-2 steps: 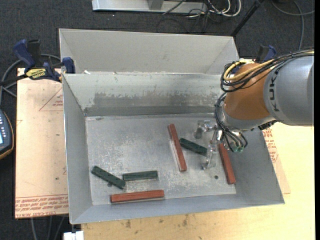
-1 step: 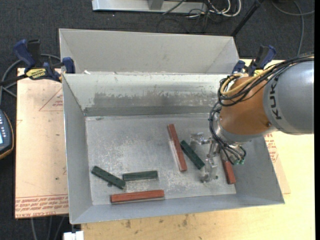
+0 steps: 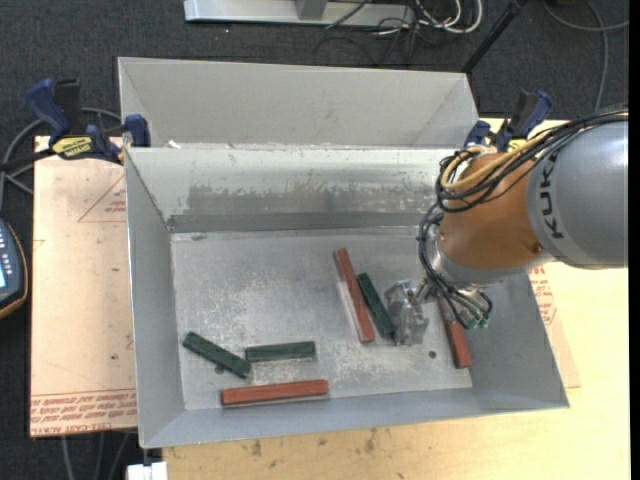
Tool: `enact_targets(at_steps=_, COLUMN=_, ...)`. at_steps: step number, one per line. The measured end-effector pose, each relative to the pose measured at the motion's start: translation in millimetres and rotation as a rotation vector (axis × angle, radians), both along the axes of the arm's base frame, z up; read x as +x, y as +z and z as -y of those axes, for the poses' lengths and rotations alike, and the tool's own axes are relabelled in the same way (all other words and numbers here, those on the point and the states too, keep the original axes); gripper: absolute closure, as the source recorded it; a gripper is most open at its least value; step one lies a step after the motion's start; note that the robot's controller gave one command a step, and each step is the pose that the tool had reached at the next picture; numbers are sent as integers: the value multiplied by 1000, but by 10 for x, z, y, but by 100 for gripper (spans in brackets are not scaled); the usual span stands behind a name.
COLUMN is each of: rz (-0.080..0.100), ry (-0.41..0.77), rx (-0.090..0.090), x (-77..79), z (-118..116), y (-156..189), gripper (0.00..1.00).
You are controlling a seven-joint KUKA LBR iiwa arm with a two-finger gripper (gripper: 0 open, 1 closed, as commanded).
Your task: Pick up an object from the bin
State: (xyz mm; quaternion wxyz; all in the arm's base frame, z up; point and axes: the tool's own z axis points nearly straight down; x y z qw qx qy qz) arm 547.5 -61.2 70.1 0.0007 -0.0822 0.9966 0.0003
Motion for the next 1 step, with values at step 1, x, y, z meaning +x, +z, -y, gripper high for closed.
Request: enact_targets(at_steps=1, rz=0, ry=1, rx=0, x=0, z=-3, y=-2, gripper=0)
